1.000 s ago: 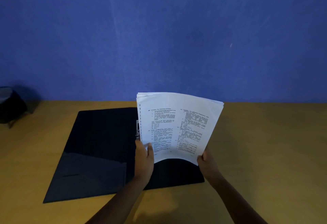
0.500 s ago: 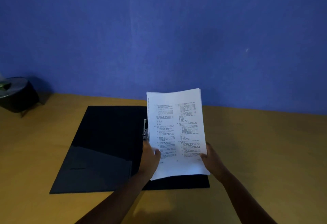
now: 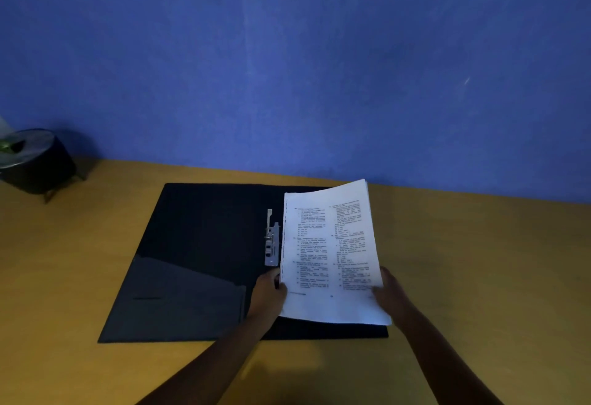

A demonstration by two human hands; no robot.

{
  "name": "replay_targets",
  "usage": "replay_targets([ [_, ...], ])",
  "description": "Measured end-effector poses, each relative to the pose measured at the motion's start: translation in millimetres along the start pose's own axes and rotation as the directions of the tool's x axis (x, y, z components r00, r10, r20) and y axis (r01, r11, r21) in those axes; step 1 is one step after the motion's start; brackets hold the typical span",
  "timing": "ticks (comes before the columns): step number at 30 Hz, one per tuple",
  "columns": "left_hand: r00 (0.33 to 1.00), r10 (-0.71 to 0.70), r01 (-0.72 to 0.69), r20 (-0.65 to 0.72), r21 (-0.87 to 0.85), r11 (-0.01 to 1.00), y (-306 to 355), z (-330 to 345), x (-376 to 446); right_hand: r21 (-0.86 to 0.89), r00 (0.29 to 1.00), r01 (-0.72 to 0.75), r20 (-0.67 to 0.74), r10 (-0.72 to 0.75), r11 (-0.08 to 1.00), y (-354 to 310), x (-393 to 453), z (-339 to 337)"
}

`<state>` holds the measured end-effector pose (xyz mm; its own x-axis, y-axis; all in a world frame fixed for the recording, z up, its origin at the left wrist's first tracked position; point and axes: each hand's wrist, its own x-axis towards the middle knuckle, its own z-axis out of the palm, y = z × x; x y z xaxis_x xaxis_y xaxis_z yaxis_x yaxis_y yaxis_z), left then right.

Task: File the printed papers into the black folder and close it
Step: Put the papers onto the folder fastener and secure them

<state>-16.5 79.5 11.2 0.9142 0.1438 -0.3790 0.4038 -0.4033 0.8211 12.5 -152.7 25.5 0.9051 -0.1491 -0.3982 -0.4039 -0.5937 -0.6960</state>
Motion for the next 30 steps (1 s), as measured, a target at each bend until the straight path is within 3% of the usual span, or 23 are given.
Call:
replay_targets([
  [7,0.994,-0.027,0.024,-0.104,-0.032,0.999,-4,-11,-1,-0.037,0.996,0.054,0.08,-0.051,0.998,-11,4,13],
  [13,0.992,-0.046,0.045,-0.114,-0.013,0.999,-11,-13,1,-0.072,0.993,0.063,0.109,-0.055,0.995,-16,7,17],
  [19,0.996,0.029,-0.018,-0.086,0.127,0.992,-16,-17,-1,-0.103,0.999,-0.053,-0.004,0.053,0.993,-14,11,18],
  [30,0.992,0.103,-0.121,0.071,0.318,0.94,-32,-25,-3,-0.137,0.992,-0.083,-0.111,0.068,0.987,-26,24,21],
])
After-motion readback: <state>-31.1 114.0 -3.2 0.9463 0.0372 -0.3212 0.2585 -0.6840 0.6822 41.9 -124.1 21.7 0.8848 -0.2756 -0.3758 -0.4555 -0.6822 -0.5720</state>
